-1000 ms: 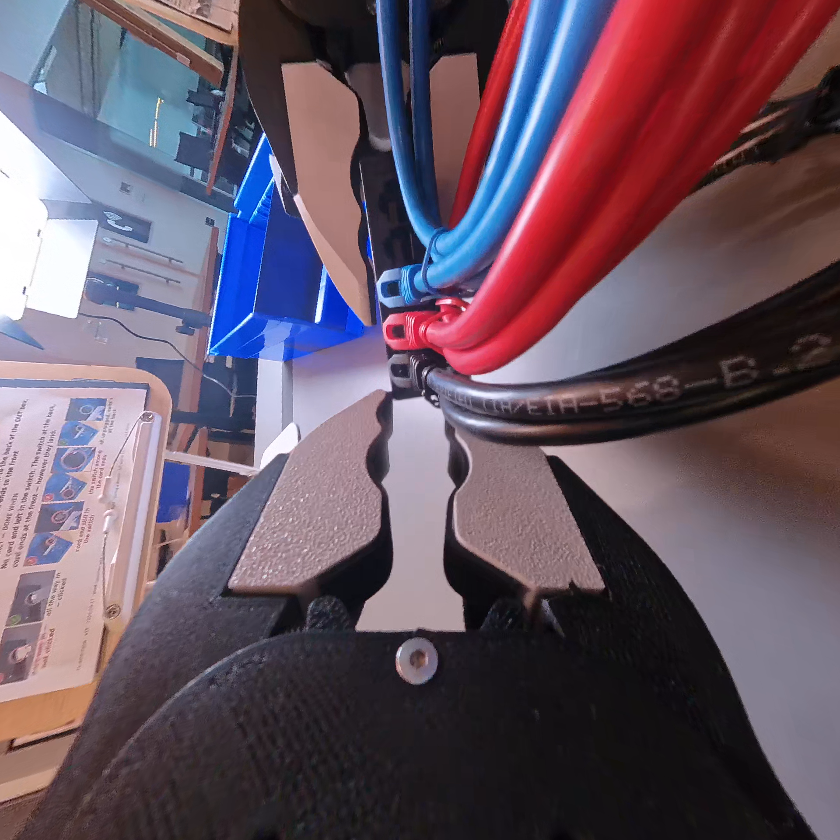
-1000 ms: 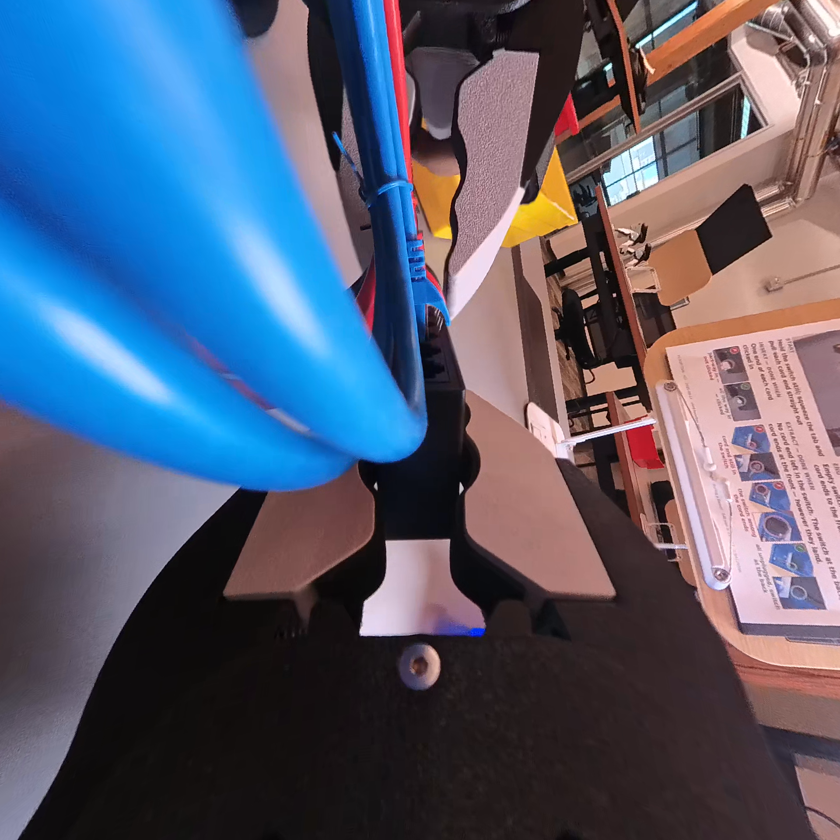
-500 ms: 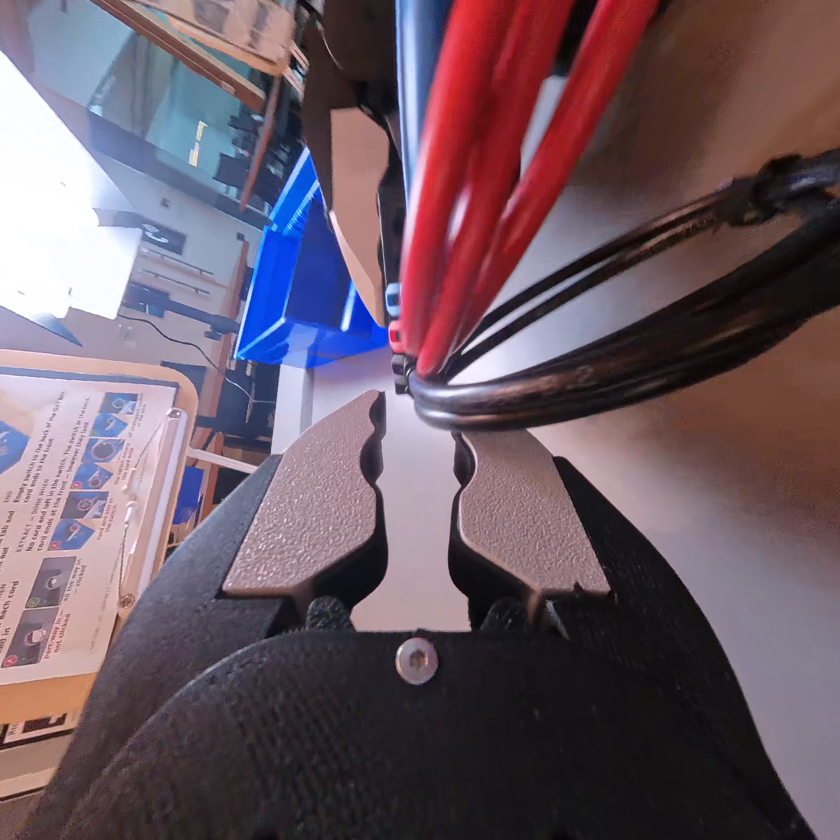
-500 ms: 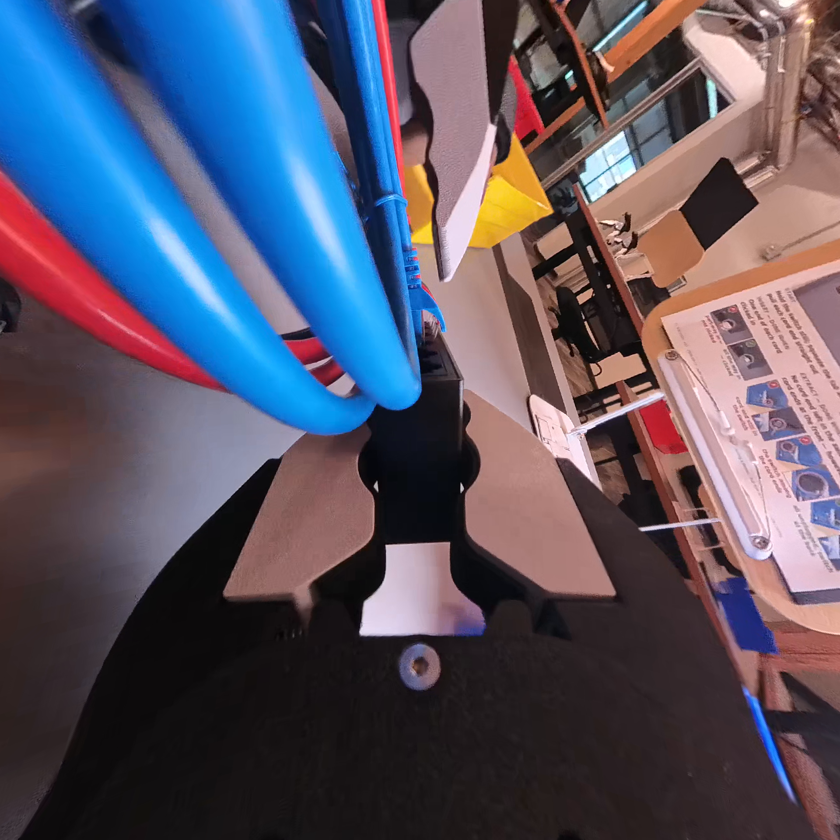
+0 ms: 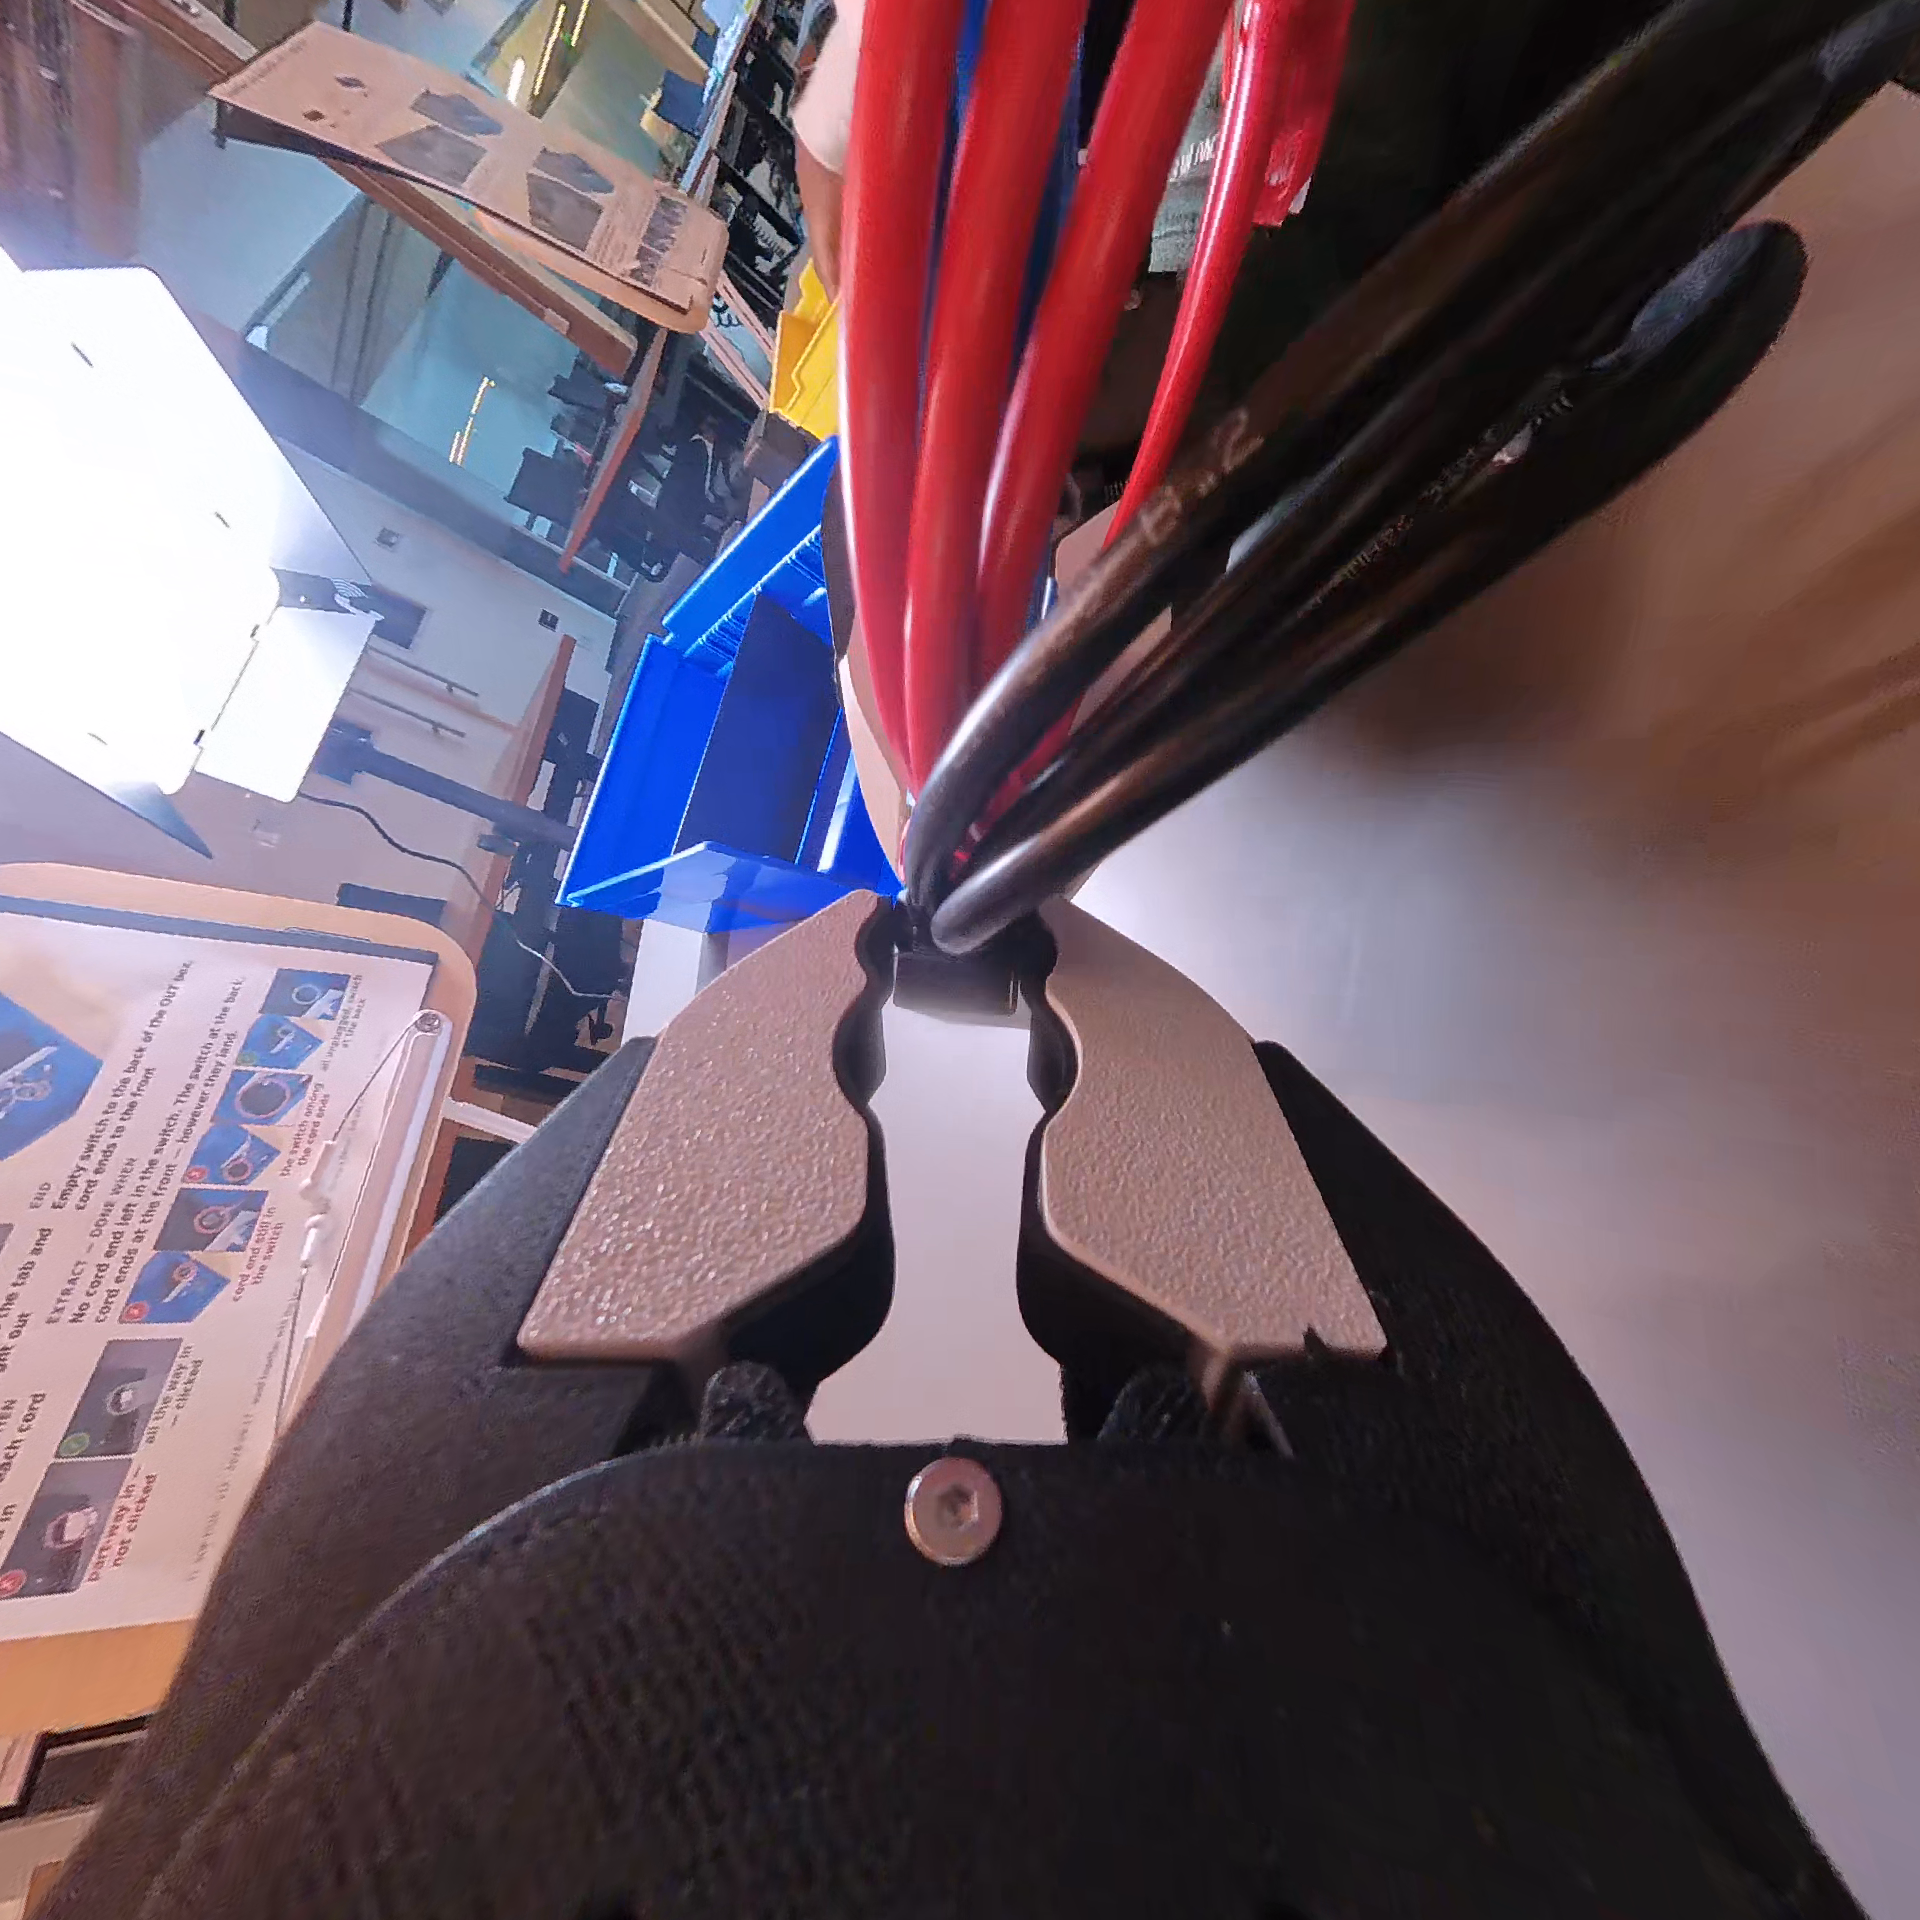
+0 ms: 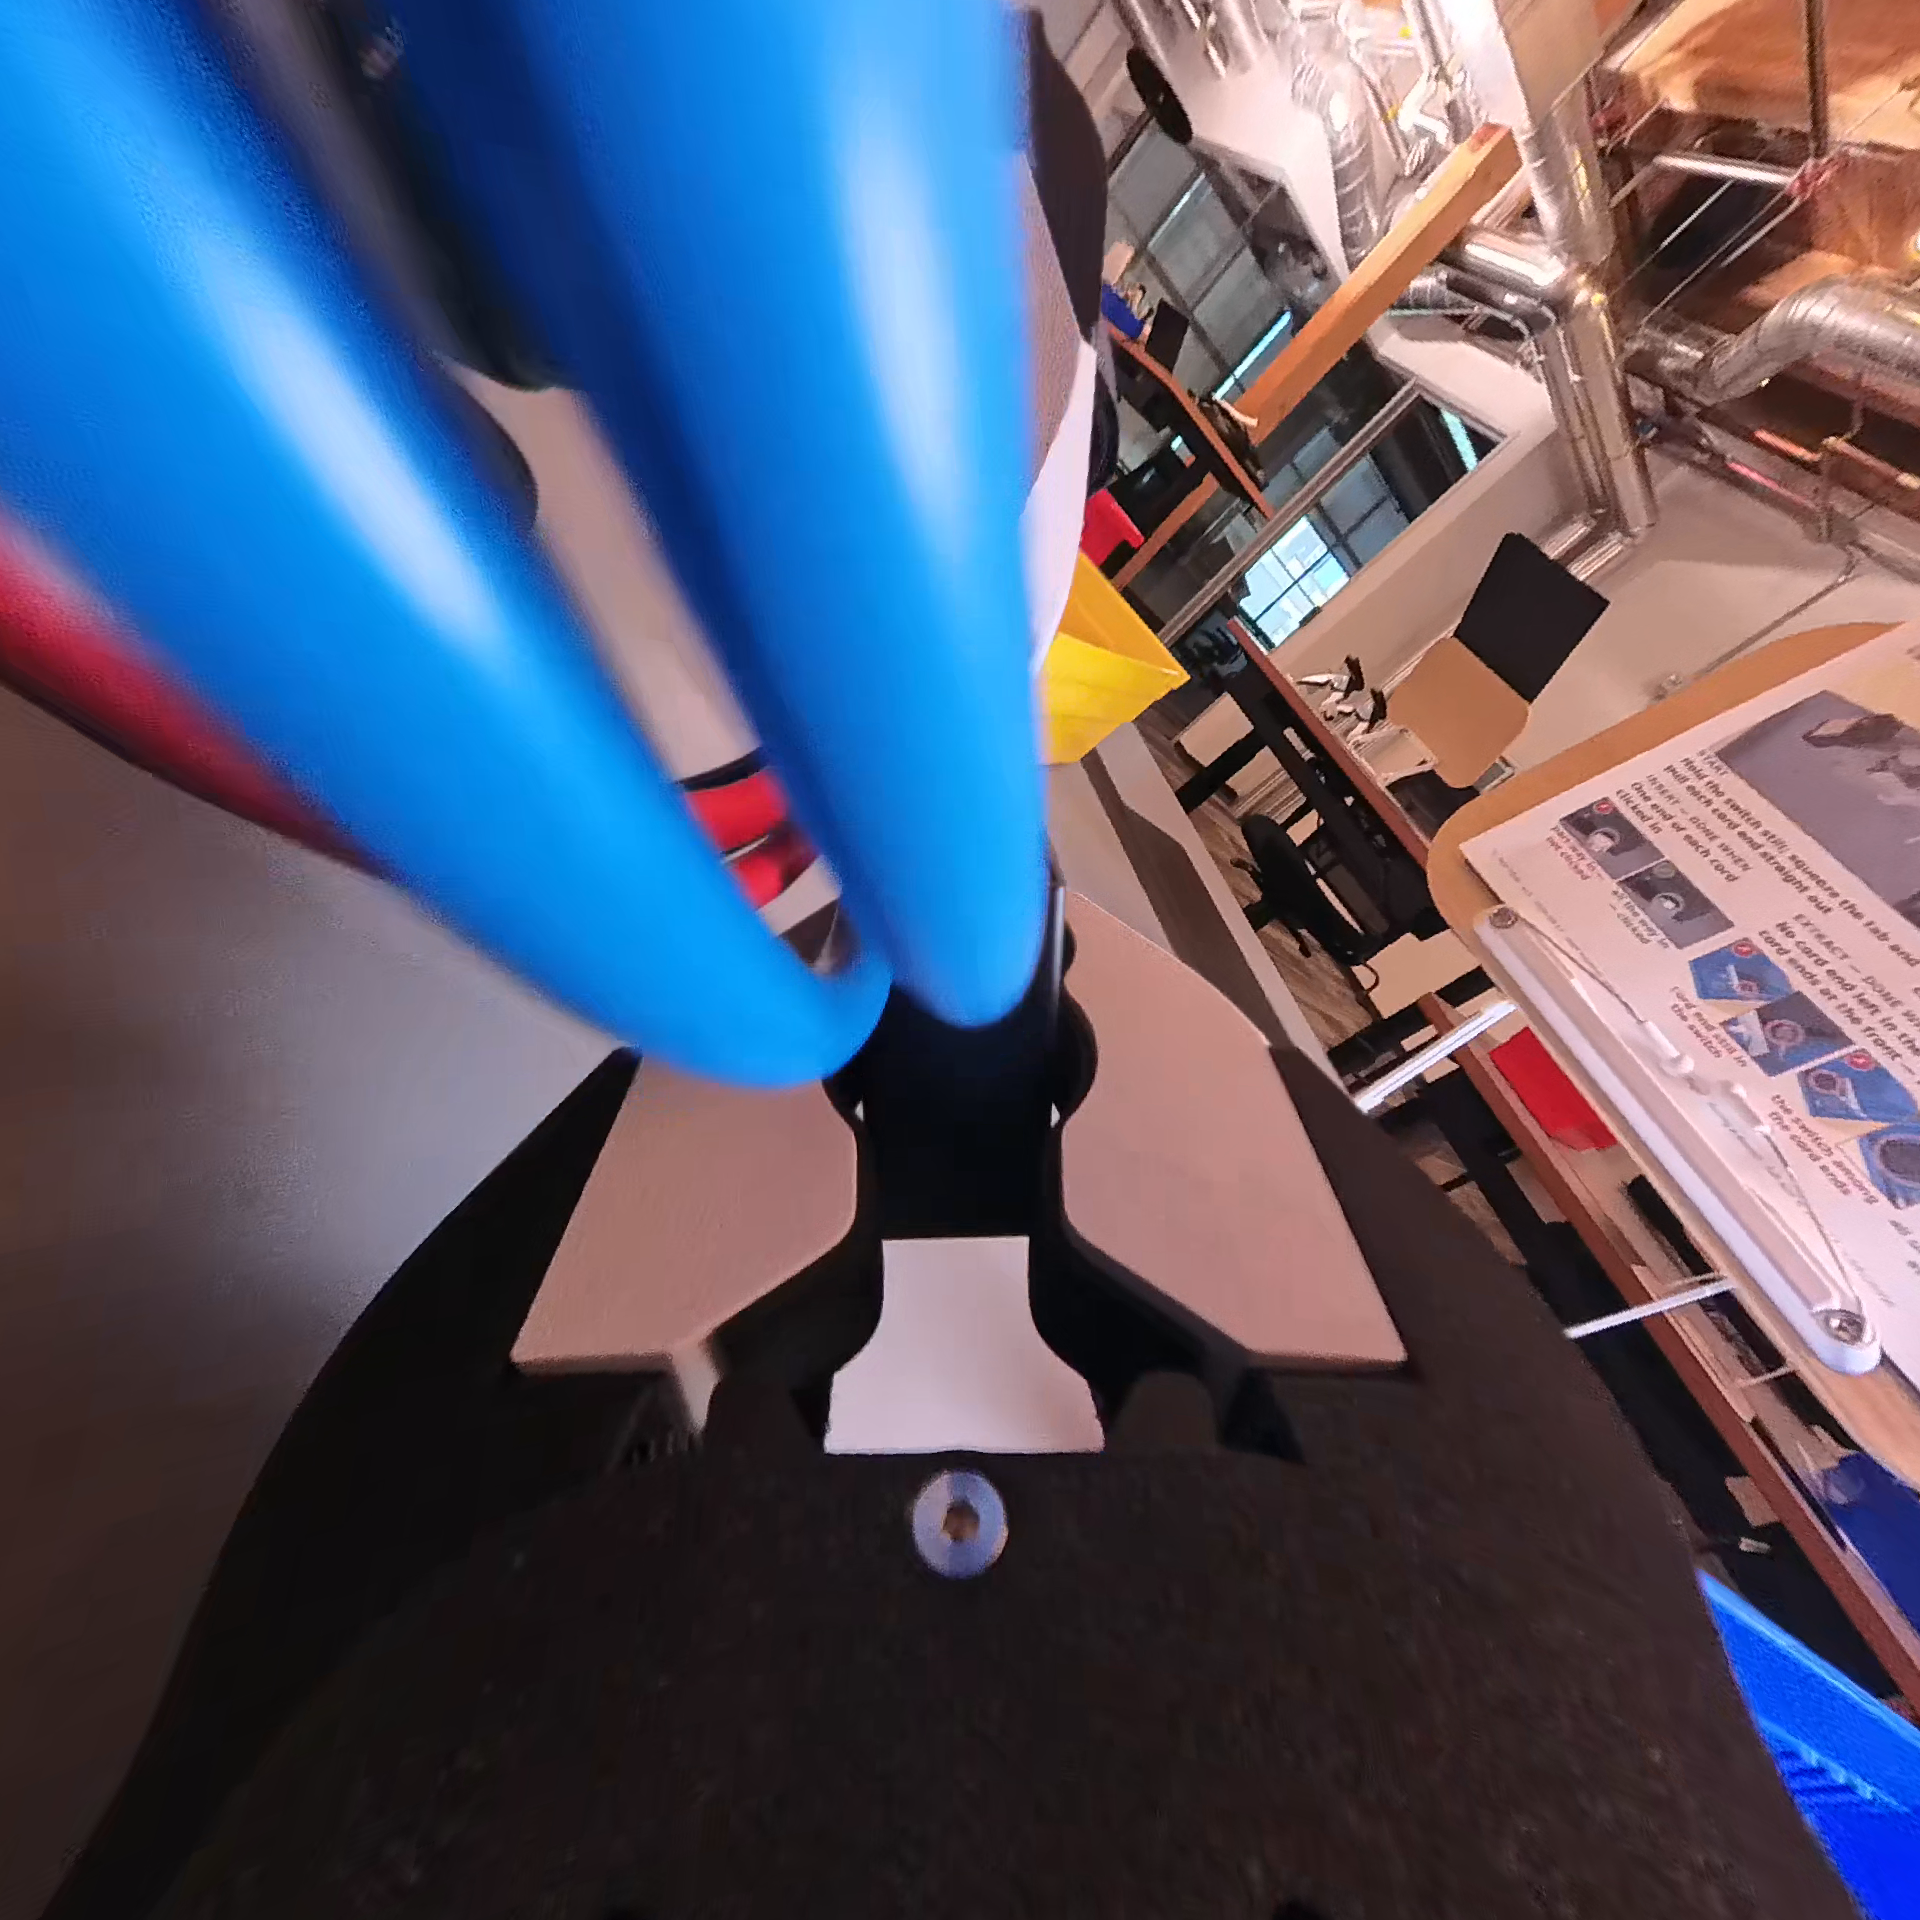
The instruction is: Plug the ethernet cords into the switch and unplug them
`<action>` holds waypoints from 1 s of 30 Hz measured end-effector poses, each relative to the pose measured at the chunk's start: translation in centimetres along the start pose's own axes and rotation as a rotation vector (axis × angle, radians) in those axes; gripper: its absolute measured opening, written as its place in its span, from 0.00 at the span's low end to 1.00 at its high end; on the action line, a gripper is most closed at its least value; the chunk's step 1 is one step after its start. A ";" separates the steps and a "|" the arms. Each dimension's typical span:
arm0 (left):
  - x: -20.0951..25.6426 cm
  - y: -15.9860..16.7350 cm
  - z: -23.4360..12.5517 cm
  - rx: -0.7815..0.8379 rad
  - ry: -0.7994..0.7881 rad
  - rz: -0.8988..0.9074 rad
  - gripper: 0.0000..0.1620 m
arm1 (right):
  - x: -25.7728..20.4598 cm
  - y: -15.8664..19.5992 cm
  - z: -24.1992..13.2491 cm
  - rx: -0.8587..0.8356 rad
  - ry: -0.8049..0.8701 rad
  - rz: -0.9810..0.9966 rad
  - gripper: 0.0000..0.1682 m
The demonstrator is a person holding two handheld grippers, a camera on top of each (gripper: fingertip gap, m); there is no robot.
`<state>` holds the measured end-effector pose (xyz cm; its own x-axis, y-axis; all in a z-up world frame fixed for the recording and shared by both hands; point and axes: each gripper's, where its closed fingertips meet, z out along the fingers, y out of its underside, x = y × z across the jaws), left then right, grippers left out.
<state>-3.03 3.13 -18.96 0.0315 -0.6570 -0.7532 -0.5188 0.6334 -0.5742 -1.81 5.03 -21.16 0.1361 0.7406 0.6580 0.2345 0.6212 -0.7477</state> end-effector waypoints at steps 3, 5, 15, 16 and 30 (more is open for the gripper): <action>0.0 0.0 -0.1 -0.009 0.000 0.008 0.14 | 0.1 -0.5 -0.2 0.013 0.013 -0.010 0.18; -0.2 -0.5 -0.1 -0.012 0.009 0.027 0.14 | 0.2 -0.7 -0.3 0.020 0.033 -0.024 0.17; -3.4 -2.8 0.0 -0.104 0.120 0.148 0.21 | 2.7 -2.9 -1.6 0.087 0.178 -0.038 0.17; -3.2 -2.8 0.0 -0.118 0.148 0.173 0.16 | 2.8 -2.9 -1.7 0.089 0.183 -0.040 0.18; -3.6 -3.1 0.9 -0.177 0.237 0.208 0.13 | 3.2 -2.7 -2.1 0.046 0.193 -0.091 0.19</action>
<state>-0.76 3.91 -14.75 -0.2784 -0.6108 -0.7413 -0.6338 0.6967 -0.3360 -0.02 5.15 -16.85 0.2992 0.6209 0.7245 0.2107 0.6976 -0.6848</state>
